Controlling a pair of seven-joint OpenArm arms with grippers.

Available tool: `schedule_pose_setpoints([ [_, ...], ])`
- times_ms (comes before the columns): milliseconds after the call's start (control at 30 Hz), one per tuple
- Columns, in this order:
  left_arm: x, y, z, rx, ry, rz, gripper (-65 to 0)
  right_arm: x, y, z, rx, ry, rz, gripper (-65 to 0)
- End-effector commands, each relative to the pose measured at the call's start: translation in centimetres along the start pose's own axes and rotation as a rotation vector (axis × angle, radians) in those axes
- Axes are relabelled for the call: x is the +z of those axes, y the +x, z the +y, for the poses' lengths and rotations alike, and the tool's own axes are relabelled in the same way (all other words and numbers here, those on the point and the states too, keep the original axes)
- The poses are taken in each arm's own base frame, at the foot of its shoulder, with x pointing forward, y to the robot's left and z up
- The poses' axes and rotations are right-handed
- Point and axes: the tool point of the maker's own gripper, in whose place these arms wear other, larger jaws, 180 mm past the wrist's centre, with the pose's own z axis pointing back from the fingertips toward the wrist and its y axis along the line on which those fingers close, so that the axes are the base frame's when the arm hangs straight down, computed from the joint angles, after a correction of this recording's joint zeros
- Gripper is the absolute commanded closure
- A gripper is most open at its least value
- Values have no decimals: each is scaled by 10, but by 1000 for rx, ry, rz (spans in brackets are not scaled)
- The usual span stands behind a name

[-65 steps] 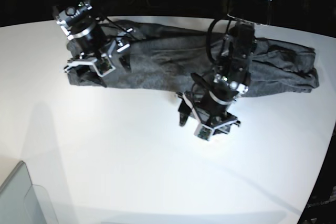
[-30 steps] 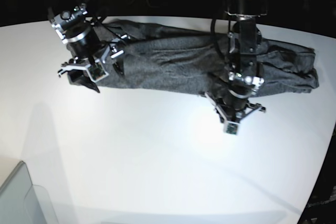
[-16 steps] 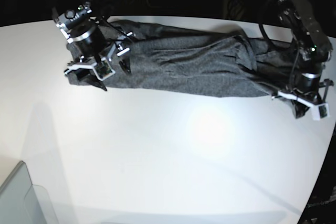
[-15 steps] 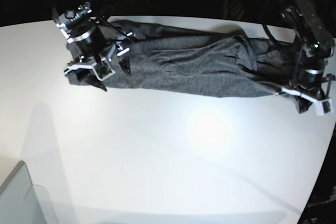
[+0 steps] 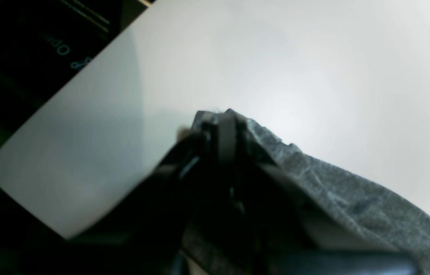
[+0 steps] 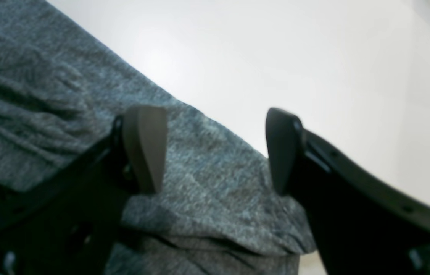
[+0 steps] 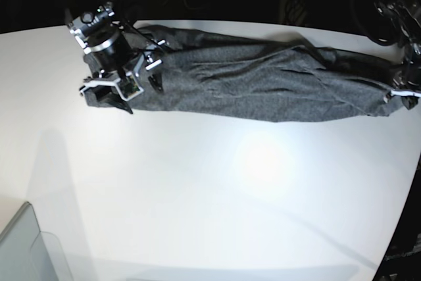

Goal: Layout the t-shirt on the table in an organized manner, then fold the t-shirt properly
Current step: 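Hold the shirt ends with both grippers and straighten the roll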

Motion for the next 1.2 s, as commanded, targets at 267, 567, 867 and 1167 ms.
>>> schedule_pose_setpoints([
  [267,-12,-10,22,8,31,45,-76,4,9,0,-8,0,-41,-408],
  [567,-13,-16,26,22,34,60,-396,4,9,0,-6,0,-41,-409],
  [867,-14,-31,18,-7,12,98,-426,4,9,1,-6,3,-42,-410],
  [1167,-23,-38,-9,-45,-49,124,-512,4,9,1,-6,3,-40,-410],
])
